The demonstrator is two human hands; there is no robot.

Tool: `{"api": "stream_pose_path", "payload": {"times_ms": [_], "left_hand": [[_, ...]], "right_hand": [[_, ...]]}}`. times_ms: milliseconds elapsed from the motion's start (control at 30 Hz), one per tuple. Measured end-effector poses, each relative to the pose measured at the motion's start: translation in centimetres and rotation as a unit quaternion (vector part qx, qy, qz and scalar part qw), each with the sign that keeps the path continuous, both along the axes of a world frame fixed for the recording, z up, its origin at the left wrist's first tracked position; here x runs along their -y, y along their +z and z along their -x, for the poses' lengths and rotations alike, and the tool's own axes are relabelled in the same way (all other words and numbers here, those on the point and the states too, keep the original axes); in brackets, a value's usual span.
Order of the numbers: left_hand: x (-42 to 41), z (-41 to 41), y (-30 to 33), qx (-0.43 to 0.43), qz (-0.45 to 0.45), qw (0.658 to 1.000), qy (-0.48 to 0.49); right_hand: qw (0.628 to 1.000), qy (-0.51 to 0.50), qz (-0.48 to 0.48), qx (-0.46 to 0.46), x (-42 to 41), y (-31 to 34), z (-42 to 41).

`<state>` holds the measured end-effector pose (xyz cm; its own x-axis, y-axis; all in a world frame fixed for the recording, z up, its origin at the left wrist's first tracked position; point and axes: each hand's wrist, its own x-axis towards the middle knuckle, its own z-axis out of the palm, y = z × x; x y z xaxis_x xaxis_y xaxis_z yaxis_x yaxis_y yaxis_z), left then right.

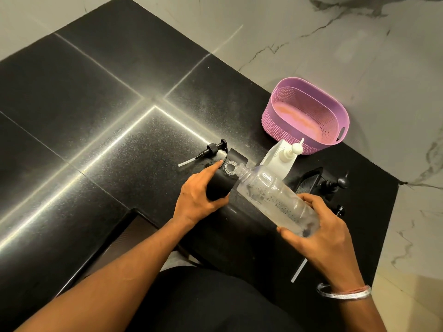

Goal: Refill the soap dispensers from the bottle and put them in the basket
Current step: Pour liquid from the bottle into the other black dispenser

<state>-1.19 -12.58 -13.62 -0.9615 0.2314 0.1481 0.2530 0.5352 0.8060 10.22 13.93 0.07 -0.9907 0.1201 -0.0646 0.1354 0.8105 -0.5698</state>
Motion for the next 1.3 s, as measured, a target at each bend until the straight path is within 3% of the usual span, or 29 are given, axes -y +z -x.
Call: {"api": "stream_pose_path", "payload": {"times_ms": [1300], "left_hand": [[0.1, 0.0, 0.2, 0.008, 0.016, 1.000, -0.001]], "right_hand": [[0.997, -0.004, -0.077, -0.009, 0.3, 2.4, -0.4]]}}
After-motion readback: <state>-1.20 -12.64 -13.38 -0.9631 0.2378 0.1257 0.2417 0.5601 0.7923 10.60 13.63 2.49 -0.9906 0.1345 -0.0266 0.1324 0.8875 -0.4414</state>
